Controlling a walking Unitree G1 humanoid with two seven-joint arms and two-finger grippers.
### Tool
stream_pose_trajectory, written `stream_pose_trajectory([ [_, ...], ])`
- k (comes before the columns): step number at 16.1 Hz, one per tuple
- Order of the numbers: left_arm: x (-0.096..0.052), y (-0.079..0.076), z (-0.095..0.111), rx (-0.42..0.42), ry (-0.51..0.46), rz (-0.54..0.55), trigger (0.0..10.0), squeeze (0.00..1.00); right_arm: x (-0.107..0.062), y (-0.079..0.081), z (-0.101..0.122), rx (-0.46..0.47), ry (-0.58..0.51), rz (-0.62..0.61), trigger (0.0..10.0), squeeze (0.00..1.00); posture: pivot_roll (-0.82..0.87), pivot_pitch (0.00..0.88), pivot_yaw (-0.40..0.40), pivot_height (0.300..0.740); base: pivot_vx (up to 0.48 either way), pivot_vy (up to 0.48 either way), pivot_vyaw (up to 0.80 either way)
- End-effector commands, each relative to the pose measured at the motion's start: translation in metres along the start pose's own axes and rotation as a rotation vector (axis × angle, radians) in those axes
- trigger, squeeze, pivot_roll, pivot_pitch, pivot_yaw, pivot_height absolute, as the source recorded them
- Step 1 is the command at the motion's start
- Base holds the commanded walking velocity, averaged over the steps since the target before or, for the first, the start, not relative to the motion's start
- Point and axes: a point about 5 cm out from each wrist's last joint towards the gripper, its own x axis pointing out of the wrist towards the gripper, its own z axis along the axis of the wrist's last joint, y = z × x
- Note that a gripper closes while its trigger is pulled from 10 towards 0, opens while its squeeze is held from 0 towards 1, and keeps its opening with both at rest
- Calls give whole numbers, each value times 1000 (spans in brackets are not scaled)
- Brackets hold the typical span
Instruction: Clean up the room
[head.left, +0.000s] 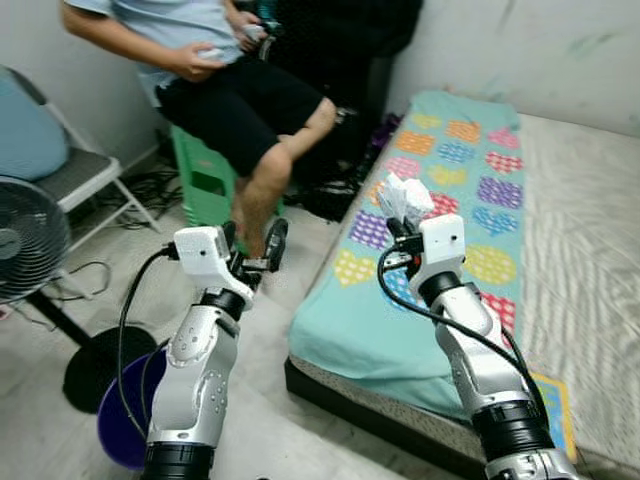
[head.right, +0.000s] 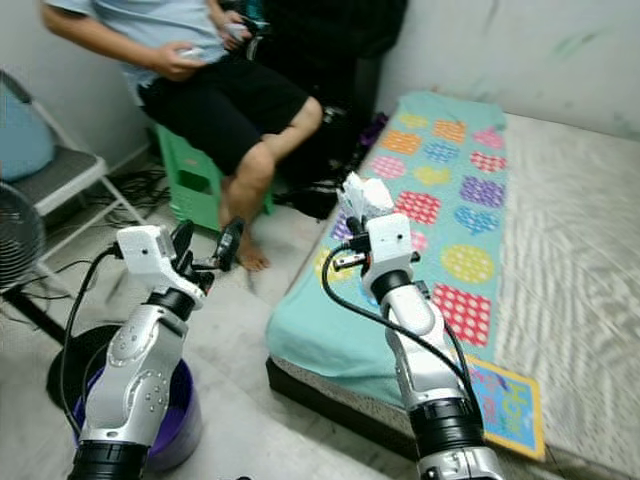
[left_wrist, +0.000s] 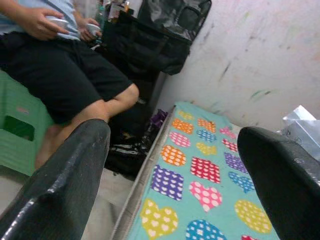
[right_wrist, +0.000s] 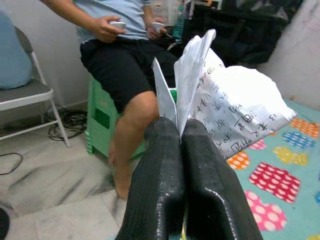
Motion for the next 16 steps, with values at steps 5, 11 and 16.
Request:
stream_pose_trajectory([
  [5,-18,34,3,101,24,136,10000,0,-5,4,6,-2,-40,-3,10000,0,-75,0,34,740,0,0,800],
  [11,-34,46,5,129,19,211,10000,0,-2,19,8,2,-50,61,10000,0,-44,0,13,740,0,0,800],
  [16,-40,45,-1,141,57,214,10000,0,-8,29,-1,38,-22,65,10000,0,-34,18,20,740,0,0,800],
])
